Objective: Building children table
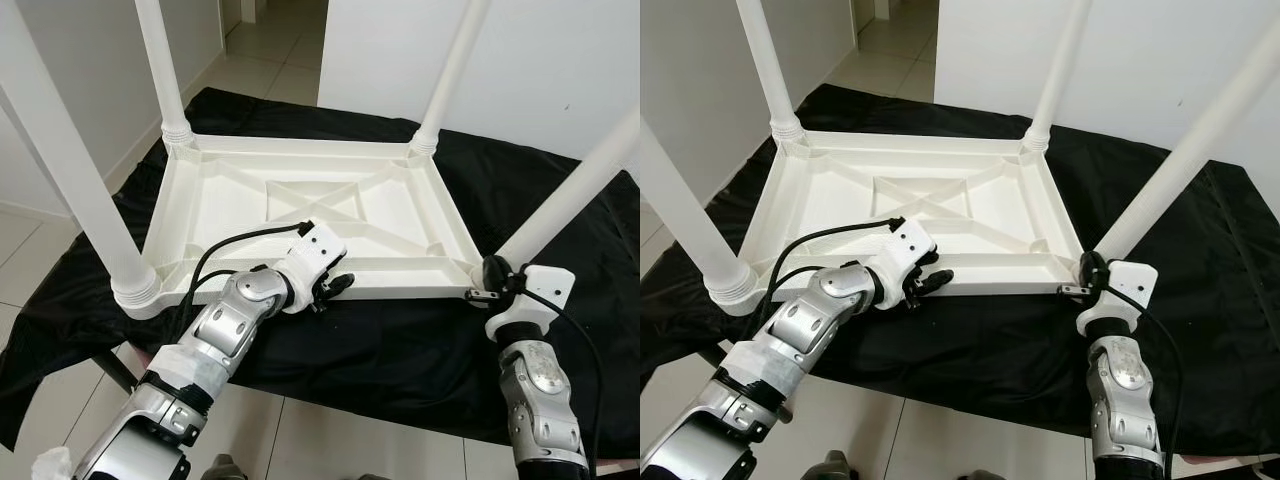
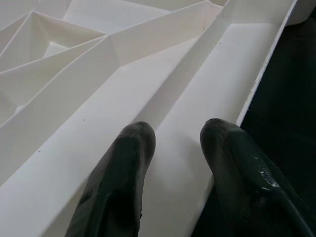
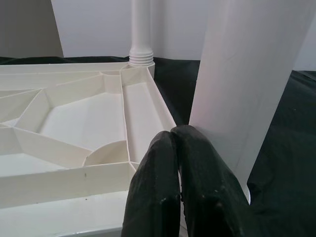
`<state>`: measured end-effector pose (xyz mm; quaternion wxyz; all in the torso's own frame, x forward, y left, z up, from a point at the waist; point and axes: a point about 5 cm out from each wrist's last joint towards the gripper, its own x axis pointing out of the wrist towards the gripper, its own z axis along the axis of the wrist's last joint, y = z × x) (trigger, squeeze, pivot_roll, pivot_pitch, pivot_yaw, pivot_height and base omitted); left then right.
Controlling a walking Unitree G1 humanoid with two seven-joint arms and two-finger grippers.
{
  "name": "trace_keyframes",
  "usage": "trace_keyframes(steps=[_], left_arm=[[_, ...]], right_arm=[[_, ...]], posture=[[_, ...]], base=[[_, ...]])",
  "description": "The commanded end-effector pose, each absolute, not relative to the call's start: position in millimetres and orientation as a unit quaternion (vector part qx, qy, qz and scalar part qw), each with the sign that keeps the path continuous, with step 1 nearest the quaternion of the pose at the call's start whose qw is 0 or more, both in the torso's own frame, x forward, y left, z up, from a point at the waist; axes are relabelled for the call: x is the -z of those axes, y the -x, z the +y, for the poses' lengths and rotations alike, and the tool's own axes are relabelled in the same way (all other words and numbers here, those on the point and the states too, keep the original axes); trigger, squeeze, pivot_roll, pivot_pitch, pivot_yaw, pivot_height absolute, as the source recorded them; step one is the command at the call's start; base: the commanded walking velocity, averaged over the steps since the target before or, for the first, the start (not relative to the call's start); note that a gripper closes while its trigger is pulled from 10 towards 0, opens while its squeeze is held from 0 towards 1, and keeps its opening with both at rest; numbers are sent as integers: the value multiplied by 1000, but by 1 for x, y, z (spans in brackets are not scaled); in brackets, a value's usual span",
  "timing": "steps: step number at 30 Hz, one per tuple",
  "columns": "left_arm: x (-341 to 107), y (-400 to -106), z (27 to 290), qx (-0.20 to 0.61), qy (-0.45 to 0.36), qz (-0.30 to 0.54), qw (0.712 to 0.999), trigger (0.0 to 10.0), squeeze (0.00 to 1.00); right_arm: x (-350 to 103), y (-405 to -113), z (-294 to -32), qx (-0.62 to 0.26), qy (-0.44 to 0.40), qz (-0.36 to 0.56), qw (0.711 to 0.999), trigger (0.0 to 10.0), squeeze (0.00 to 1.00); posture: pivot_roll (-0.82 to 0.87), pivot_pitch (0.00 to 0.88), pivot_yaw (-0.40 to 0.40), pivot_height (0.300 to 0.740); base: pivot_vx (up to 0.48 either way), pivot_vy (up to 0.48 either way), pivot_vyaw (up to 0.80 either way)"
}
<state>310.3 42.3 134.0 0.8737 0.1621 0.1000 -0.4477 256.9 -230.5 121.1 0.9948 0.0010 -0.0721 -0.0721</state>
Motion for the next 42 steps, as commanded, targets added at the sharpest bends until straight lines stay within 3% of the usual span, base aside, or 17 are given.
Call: trace_keyframes(steps=[1, 8, 9, 10, 15, 16, 25, 30, 33, 37, 38, 39, 42], left_arm=[[-130, -306, 41, 463, -167, 112, 863, 10000, 0], [-133, -301, 39, 488, -147, 106, 854, 10000, 0], [-134, -298, 37, 501, -132, 107, 849, 10000, 784], [-135, -295, 35, 515, -124, 107, 842, 10000, 1000], [-134, -290, 31, 528, -133, 105, 832, 10000, 1000], [-132, -287, 30, 533, -140, 109, 828, 10000, 0], [-119, -286, 29, 519, -169, 137, 827, 10000, 0], [-109, -294, 31, 472, -182, 173, 845, 10000, 0], [-108, -305, 37, 418, -176, 188, 871, 10000, 0], [-109, -307, 38, 409, -180, 184, 876, 10000, 0], [-112, -309, 38, 404, -178, 176, 880, 2471, 0], [-115, -311, 38, 401, -173, 169, 883, 745, 0], [-117, -311, 37, 399, -170, 164, 886, 745, 0]], right_arm=[[-119, -256, -234, 90, -9, -73, 993, 10000, 0], [-118, -257, -230, 87, -13, -74, 993, 10000, 0], [-118, -258, -227, 82, -14, -75, 994, 10000, 0], [-118, -258, -223, 76, -15, -77, 994, 10000, 0], [-117, -258, -214, 55, -16, -78, 995, 10000, 0], [-116, -258, -211, 51, -16, -75, 996, 10000, 0], [-116, -260, -199, 34, -23, -73, 996, 10000, 0], [-117, -261, -190, 23, -31, -73, 997, 10000, 0], [-116, -260, -186, 21, -34, -72, 997, 10000, 0], [-116, -260, -185, 20, -35, -72, 997, 10000, 0], [-116, -260, -185, 19, -35, -71, 997, 10000, 0], [-116, -260, -185, 20, -36, -71, 997, 10000, 0], [-116, -260, -184, 20, -36, -71, 997, 10000, 0]], posture=[[61, 8, -46, 740], [62, 8, -46, 740], [62, 9, -48, 740], [60, 10, -48, 740], [62, 8, -57, 740], [62, 9, -61, 740], [59, 3, -75, 740], [55, 1, -82, 740], [54, 0, -86, 740], [53, 0, -87, 740], [53, 0, -87, 740], [53, 0, -87, 740], [53, 0, -89, 740]], base=[[0, 0, 0], [0, 0, 0], [0, 0, 0], [0, 0, 0], [0, 0, 0], [0, 0, 0], [0, 0, 0], [0, 0, 0], [0, 0, 0], [0, 0, 0], [0, 0, 0], [0, 0, 0], [0, 0, 0]])
